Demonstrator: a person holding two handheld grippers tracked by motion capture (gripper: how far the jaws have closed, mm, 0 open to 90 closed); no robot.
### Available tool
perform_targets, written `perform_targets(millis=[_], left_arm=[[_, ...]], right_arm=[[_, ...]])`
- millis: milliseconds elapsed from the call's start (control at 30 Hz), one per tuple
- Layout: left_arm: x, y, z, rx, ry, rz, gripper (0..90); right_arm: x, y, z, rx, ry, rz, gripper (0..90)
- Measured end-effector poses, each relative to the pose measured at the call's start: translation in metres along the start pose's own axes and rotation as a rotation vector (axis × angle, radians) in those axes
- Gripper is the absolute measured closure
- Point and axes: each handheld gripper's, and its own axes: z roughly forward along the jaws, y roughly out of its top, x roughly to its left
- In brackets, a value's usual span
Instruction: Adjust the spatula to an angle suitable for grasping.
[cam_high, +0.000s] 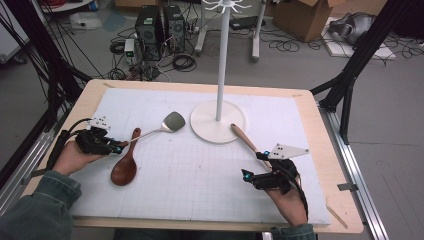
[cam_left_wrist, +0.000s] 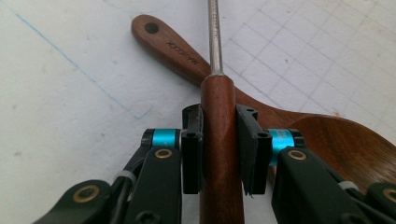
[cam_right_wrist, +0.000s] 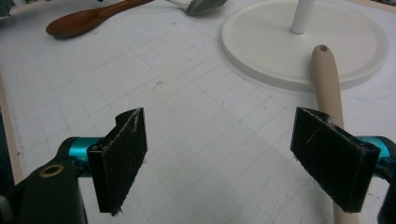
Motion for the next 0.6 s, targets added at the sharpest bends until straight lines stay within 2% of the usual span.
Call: perform_targets(millis=[300,367,400,433,567,600], left_arm=[[-0.009,-0.001,-0.004,0.011,-0.036,0.049,73.2],[-0.013,-0.002,-0.005,0.007,-0.063,0.063,73.2],[-0.013,-0.002,-0.005,0.007,-0.063,0.063,73.2],[-0.016,-0.002,-0.006,0.013,-0.080,0.089,73.2],[-0.021,-0.002,-0.006,0.012,-0.093,0.113,73.2],[-0.025,-0.002,-0.007,0.015,-0.100,0.132,73.2]], right_arm=[[0.000,0.001,-0.001,-0.004,0.000,0.001,17.7],[0.001,0.001,0.000,-0.005,0.001,-0.003,17.7],[0.001,0.001,0.000,-0.005,0.001,-0.003,17.7],[0.001,0.001,0.000,-0.003,0.002,0.000,17.7],[0.002,0.001,0.001,0.000,0.004,-0.004,17.7],[0.002,0.001,0.001,0.000,0.004,-0.004,17.7]])
